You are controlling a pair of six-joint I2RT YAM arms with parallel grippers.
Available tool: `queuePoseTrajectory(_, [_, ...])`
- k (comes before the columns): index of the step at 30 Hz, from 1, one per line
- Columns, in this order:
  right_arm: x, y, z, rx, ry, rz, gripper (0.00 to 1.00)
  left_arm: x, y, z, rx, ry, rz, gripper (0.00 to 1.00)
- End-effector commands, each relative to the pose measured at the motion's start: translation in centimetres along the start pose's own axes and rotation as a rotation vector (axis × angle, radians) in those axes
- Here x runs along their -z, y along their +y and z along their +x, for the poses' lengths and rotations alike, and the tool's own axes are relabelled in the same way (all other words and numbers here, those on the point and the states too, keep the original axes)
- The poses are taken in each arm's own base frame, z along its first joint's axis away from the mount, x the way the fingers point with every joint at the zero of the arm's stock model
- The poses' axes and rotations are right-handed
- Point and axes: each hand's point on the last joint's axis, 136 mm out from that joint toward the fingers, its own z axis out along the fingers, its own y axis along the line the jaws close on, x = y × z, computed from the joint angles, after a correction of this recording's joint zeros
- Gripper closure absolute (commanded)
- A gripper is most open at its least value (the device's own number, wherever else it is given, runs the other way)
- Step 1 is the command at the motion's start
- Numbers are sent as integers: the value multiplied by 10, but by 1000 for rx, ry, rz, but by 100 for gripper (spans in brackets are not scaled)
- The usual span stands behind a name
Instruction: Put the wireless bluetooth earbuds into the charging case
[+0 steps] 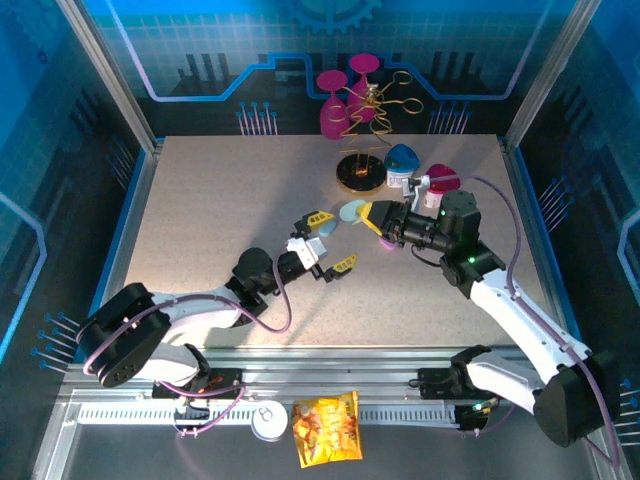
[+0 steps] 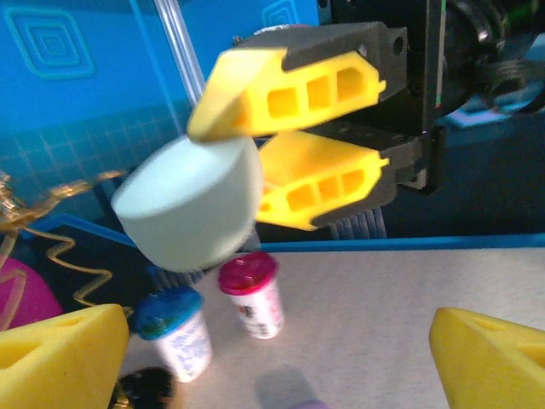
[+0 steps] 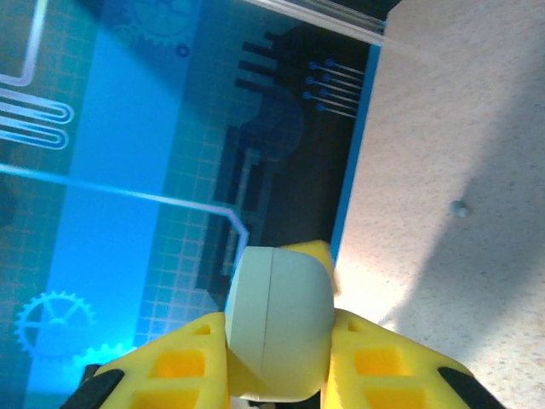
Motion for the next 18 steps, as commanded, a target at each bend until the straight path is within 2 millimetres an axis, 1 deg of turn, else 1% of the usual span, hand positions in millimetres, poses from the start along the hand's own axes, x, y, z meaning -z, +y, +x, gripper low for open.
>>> queuePoseTrajectory(1, [-1,11,0,-21,30,-80,86,0,5,-24,237,-102,47,15])
queuePoseTrajectory(3, [-3,12,1,-41,41,-101,86,1,10,-25,262,-125,41,17])
queuePoseTrajectory(6, [-5,9,5,-69,65,-106,86,0,17,-30,299,-152,49,24])
queuePoseTrajectory(8, [-6,7,7,-84,72,-101,86,-3,16,-31,290,-155,59,25])
queuePoseTrajectory(18, [-9,4,11,-110,87,-111,87,-11,15,-41,285,-180,95,40])
